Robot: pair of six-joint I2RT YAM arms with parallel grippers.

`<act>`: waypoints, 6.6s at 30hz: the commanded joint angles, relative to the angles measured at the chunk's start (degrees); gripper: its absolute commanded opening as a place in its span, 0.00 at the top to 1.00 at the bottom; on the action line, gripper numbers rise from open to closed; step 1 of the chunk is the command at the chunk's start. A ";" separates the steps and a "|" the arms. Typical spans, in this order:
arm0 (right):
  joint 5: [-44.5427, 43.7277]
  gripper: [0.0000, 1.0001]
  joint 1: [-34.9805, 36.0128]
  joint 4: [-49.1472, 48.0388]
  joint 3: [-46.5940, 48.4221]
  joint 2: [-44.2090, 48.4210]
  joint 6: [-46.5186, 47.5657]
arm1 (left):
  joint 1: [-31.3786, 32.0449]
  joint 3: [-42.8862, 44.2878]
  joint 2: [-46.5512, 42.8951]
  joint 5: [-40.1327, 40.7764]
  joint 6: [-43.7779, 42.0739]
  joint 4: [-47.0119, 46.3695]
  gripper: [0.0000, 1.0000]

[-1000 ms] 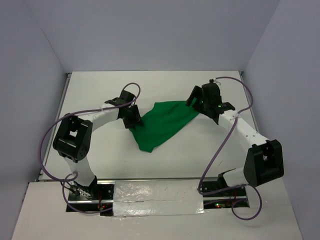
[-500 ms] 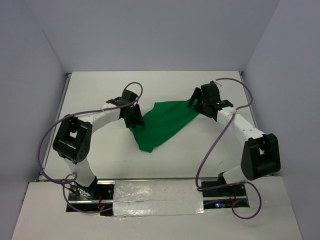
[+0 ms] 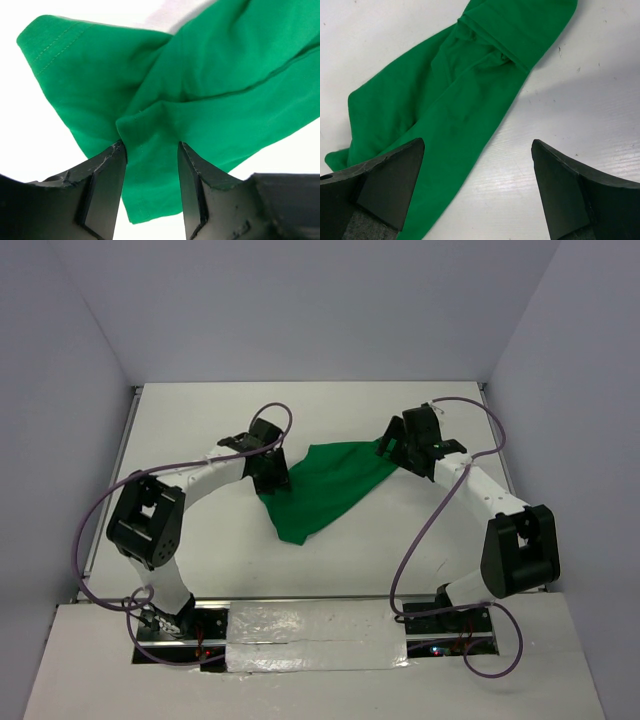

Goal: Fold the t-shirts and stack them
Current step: Flatten out the tshirt

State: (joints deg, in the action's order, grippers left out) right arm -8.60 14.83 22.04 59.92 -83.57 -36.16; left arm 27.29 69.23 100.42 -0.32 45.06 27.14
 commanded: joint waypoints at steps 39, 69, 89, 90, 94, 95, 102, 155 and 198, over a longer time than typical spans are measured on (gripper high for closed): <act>2.10 0.06 -0.33 -0.77 -0.07 -0.45 0.13 | 5.49 5.39 1.62 15.09 -0.06 3.28 0.15; 2.71 0.06 -0.24 -0.69 -0.51 -0.63 -0.05 | 4.97 6.70 0.13 15.52 0.65 3.27 0.95; -0.62 0.13 -1.29 6.08 14.23 -14.59 4.43 | 2.68 11.19 -13.49 12.73 -1.56 9.34 1.00; -0.98 0.14 -1.38 6.26 15.30 -15.65 4.52 | 2.77 10.75 -13.93 11.93 -1.29 8.73 1.00; -3.08 0.22 -2.26 8.62 22.93 -22.50 4.70 | 2.77 9.26 -14.55 10.78 -0.41 8.02 1.00; -4.13 0.23 -2.61 10.37 24.35 -23.82 4.35 | 2.77 9.43 -14.55 10.86 -0.32 8.19 1.00; -1.77 0.30 -6.48 10.65 26.39 -29.63 2.41 | 2.77 10.66 -14.11 11.48 -1.11 9.34 1.00; 10.53 1.00 -9.91 3.72 62.42 -5.48 0.22 | -24.03 70.91 4.91 -2.14 -7.27 10.61 1.00; 1.91 1.00 -10.00 0.20 20.95 24.09 7.51 | -24.48 20.96 -31.88 5.93 -11.83 8.47 1.00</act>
State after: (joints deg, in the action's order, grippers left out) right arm -5.98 5.21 27.64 85.60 -54.24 -28.86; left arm 3.20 95.09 65.34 -0.47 35.73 39.66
